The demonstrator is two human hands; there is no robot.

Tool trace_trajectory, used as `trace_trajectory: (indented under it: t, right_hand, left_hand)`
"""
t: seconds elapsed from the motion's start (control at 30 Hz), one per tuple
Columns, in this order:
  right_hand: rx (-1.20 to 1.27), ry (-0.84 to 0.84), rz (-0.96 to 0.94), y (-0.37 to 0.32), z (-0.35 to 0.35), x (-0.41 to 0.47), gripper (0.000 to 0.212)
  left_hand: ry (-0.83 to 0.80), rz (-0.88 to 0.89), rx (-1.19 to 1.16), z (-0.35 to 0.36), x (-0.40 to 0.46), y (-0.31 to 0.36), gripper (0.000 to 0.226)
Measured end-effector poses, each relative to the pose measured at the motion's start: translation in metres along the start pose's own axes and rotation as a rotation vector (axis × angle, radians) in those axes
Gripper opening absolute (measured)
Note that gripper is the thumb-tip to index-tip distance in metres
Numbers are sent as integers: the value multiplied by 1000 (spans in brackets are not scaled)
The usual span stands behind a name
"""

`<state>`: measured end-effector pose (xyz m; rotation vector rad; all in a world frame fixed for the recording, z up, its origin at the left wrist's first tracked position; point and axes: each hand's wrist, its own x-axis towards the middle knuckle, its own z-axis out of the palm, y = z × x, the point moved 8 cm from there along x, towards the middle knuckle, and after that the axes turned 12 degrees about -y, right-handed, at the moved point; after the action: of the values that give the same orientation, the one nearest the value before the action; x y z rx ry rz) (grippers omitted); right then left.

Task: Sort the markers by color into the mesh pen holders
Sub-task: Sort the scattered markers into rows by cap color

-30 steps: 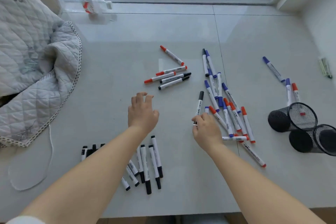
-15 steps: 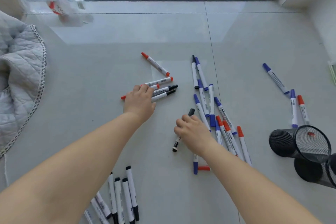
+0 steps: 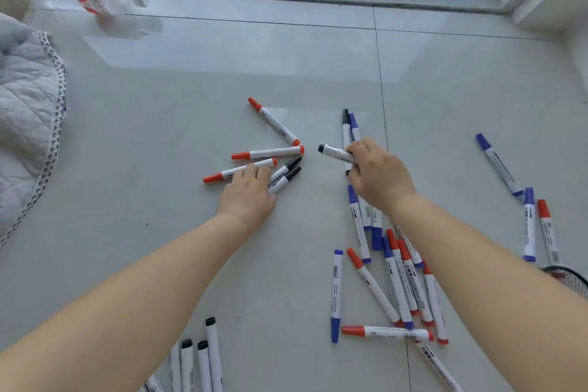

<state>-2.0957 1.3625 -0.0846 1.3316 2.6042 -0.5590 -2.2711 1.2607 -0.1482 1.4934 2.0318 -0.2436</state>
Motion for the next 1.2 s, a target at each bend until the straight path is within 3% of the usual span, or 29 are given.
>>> trace_trajectory:
  t: [0.3, 0.43, 0.53, 0.77, 0.83, 0.97, 1.1, 1.2]
  right_hand:
    - [-351, -258, -115, 10, 17, 61, 27]
    - [-414, -293, -231, -4, 19, 71, 21]
    - [-352, -224, -282, -18, 8, 65, 19]
    - [-3, 117, -264, -80, -29, -1, 16]
    - [86, 108, -189, -100, -18, -23, 15]
    - [326, -218, 61, -133, 61, -74, 15]
    - [430, -439, 238, -164, 141, -139, 19]
    - [589, -481, 395, -178, 178, -177, 20]
  left_hand:
    - [12, -98, -103, 6, 4, -10, 27]
    - [-23, -110, -114, 4, 0, -12, 21]
    - [2, -127, -304, 0, -20, -24, 13]
    - [114, -134, -778, 3, -108, -75, 14]
    - [176, -182, -836, 11, -136, -98, 11]
    - [201, -256, -840, 41, -187, -137, 31]
    - [219, -363, -792, 64, -231, -181, 38]
    - [243, -444, -755, 77, -262, -215, 39]
